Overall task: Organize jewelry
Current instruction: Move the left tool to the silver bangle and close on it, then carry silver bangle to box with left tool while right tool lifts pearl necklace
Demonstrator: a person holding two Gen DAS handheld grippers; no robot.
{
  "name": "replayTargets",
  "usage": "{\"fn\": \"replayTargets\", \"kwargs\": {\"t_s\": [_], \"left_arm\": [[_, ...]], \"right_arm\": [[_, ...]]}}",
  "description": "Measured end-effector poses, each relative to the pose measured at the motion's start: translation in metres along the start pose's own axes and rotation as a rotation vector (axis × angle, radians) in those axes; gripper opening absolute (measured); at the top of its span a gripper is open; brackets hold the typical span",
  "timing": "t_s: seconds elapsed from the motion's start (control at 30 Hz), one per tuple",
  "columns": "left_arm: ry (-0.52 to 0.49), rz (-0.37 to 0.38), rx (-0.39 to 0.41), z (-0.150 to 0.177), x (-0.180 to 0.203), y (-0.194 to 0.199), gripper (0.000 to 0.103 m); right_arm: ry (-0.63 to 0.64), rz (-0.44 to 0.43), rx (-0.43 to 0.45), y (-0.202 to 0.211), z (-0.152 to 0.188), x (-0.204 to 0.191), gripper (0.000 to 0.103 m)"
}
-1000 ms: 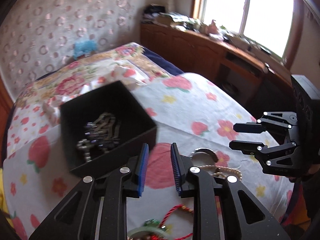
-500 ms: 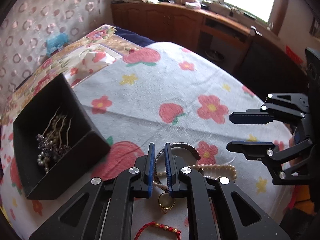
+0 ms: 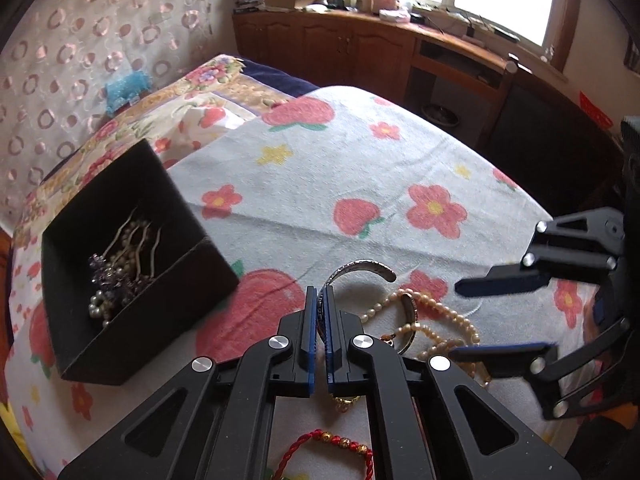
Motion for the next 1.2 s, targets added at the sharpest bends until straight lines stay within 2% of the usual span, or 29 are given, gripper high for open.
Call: {"fn": "replayTargets", "kwargs": {"t_s": [0.17,0.43,0.7,0.83,0.97,1.03,1.07,1.2], "left_arm": [[0.047,-0.006,0.044,-0.006,-0.01,0.01,0.002],[0.09,-0.012,0.079,-0.01,-0.014,0.018,0.002],[0.152,0.0,0.122,-0.014,-0.023,0.03,0.002],[0.161,0.005,0.147,-0.017,-0.026,0.041,0.0],[0.16,-0.01,0.178,-0.022,-0.031,0.055,0.0],[0.153,-0.017,0.181,-0.024,-0.032,0.058,0.0],[0.151,-0.021,0.18,-0.023,-0.032,0.058,0.0],[0.15,-0.026,0.146,-0.014,-0.036,0.049,0.0]], "right_arm": [[-0.001,0.008,-0.024,-0.011,-0.001,0.0,0.031],[0.046,0.052,-0.05,-0.025,-0.007,-0.006,0.03],[0.055,0.095,-0.034,-0.032,-0.019,0.006,0.023],[0.071,0.11,-0.035,-0.032,-0.02,0.005,0.012],[0.085,0.124,-0.045,-0.03,-0.018,0.006,0.011],[0.087,0.135,-0.039,-0.027,-0.019,0.008,0.011],[0.088,0.143,-0.028,-0.024,-0.02,0.01,0.005],[0.066,0.182,-0.024,-0.013,-0.019,0.027,0.005]]}}
Point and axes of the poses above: each gripper's, at about its wrist camera, not at the fingertips, and y roughly against the way its jaws point, x to its right, z to its underside, the point moved 10 cm from there along -y, roughly the way its jaws point, and after that the axes turned 8 degrees about -z, right-handed, at the moved point
